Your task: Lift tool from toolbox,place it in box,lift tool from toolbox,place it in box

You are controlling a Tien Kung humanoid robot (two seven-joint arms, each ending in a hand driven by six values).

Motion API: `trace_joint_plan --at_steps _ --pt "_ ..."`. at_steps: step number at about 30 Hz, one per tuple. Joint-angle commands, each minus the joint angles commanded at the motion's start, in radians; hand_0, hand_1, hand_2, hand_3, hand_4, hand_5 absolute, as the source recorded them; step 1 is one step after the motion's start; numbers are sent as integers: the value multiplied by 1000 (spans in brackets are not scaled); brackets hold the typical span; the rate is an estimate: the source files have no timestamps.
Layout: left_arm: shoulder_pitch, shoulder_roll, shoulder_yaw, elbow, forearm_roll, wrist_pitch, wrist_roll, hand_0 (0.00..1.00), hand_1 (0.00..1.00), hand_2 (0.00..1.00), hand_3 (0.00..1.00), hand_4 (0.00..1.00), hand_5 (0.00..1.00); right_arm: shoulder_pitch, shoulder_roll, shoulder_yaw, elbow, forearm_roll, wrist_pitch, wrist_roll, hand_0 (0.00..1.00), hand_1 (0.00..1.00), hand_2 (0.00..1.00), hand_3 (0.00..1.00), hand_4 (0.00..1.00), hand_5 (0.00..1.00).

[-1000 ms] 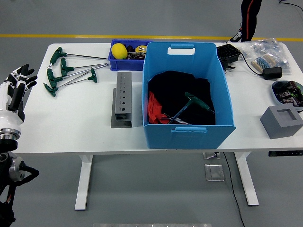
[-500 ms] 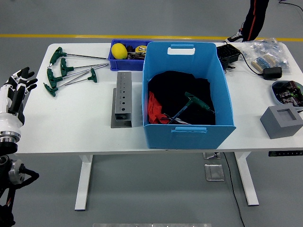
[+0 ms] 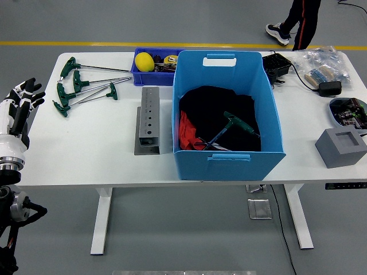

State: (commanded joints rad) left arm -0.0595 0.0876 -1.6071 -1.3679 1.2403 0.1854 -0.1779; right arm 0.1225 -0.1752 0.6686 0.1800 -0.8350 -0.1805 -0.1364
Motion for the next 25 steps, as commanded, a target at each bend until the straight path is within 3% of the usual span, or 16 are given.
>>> trace_joint_plan --at_steps 25 --pt "-7 -13 -36 -20 41 -3 11 730 732 806 784 886 788 22 -5 -9 0 18 -1 6 623 608 692 536 787 573"
